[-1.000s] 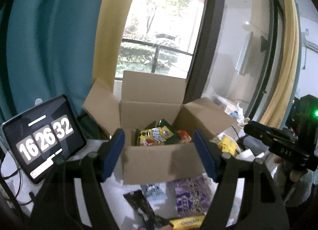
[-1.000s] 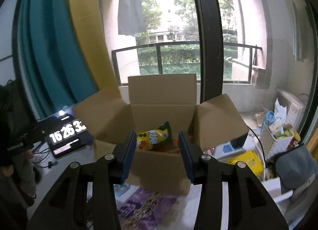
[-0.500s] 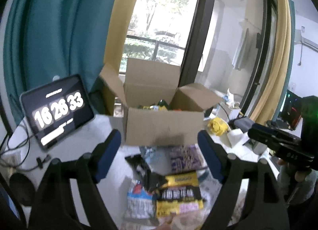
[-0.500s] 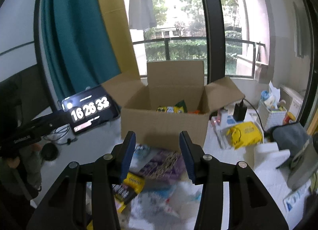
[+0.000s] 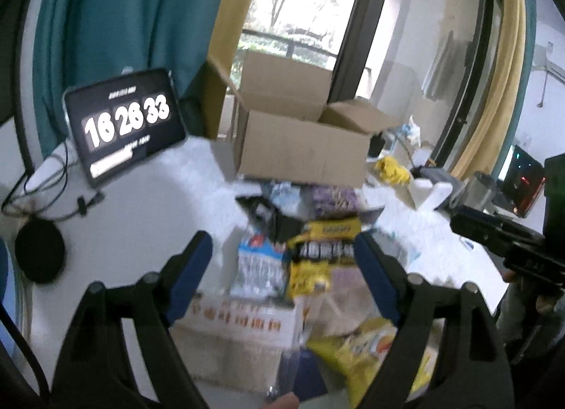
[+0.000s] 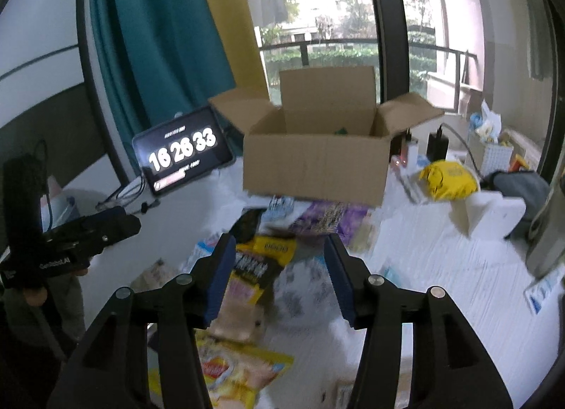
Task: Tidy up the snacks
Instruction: 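Move both tools back over the snack pile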
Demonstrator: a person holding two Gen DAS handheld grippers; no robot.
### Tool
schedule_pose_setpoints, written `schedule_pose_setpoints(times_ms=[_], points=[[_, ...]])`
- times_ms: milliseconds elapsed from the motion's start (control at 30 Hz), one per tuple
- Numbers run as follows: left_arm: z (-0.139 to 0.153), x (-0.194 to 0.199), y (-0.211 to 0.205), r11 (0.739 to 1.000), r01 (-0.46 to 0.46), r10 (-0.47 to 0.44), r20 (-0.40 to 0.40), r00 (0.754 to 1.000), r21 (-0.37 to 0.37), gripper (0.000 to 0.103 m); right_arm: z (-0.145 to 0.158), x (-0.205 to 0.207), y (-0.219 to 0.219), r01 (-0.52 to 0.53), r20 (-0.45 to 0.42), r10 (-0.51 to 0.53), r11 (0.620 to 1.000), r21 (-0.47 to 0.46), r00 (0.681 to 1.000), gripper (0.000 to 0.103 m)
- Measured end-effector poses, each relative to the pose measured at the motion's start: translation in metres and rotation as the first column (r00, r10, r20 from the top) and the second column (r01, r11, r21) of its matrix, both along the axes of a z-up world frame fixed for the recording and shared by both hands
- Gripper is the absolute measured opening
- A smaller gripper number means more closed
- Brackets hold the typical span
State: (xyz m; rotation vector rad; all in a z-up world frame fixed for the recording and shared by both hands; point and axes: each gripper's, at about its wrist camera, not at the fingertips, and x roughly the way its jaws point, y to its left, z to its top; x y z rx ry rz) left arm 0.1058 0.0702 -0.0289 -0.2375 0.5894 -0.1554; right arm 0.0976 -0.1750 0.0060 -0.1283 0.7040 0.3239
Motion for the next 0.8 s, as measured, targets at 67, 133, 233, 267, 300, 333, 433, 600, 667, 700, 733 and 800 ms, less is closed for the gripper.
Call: schedule_pose_setpoints(times_ms=[67,133,233,267,300,333,433,600,667,700,733,800], points=[[-0.011,-0.006,-0.001,1.0,-0.002,0.002,-0.029,1.0,0.002,0.084,-0.008,-0.007,0.001,0.001,-0.02,-0.001,1.0,-0.006,1.0,0.057],[-0.022,-0.012,-0.001,1.0,-0.004,0.004,-0.057,0.998,0.003,0.085,-0.017,-0.014,0.002,0.002,-0.045,-0.002,1.0,-0.009,0.999,0.062],[-0.038,-0.019,0.0,1.0,-0.007,0.007,-0.098,0.995,0.0,0.094,-0.031,-0.023,0.005,-0.005,-0.085,0.004,1.0,-0.015,0.996,0.066],[-0.042,-0.021,0.001,1.0,-0.008,0.008,-0.109,0.994,0.003,0.096,-0.035,-0.025,0.006,-0.007,-0.095,0.005,1.0,-0.018,0.995,0.066],[-0.046,-0.022,0.001,1.0,-0.011,0.011,-0.12,0.993,0.005,0.096,-0.039,-0.029,0.007,-0.01,-0.106,0.007,1.0,-0.022,0.994,0.068],[-0.052,-0.024,0.002,1.0,-0.012,0.014,-0.138,0.99,0.008,0.096,-0.044,-0.032,0.008,-0.014,-0.12,0.01,1.0,-0.025,0.993,0.069],[-0.066,-0.025,0.004,1.0,-0.018,0.022,-0.179,0.984,0.024,0.096,-0.059,-0.039,0.009,-0.019,-0.163,0.015,1.0,-0.022,0.986,0.074],[-0.079,-0.026,0.007,0.998,-0.025,0.036,-0.206,0.978,0.058,0.096,-0.077,-0.044,0.012,-0.033,-0.236,0.028,0.999,-0.019,0.971,0.08],[-0.082,-0.024,0.007,0.998,-0.02,0.033,-0.213,0.976,0.061,0.096,-0.084,-0.045,0.012,-0.037,-0.263,0.033,0.999,-0.01,0.964,0.081],[-0.085,-0.023,0.007,0.998,-0.018,0.032,-0.225,0.974,0.06,0.096,-0.088,-0.045,0.013,-0.039,-0.276,0.034,0.999,-0.01,0.96,0.082],[-0.087,-0.023,0.006,0.998,-0.018,0.032,-0.234,0.972,0.064,0.096,-0.092,-0.046,0.014,-0.039,-0.286,0.033,0.999,-0.013,0.958,0.082],[-0.089,-0.025,0.003,0.996,-0.02,0.041,-0.229,0.973,0.093,0.096,-0.101,-0.045,0.014,-0.035,-0.311,0.027,0.999,-0.018,0.95,0.083]])
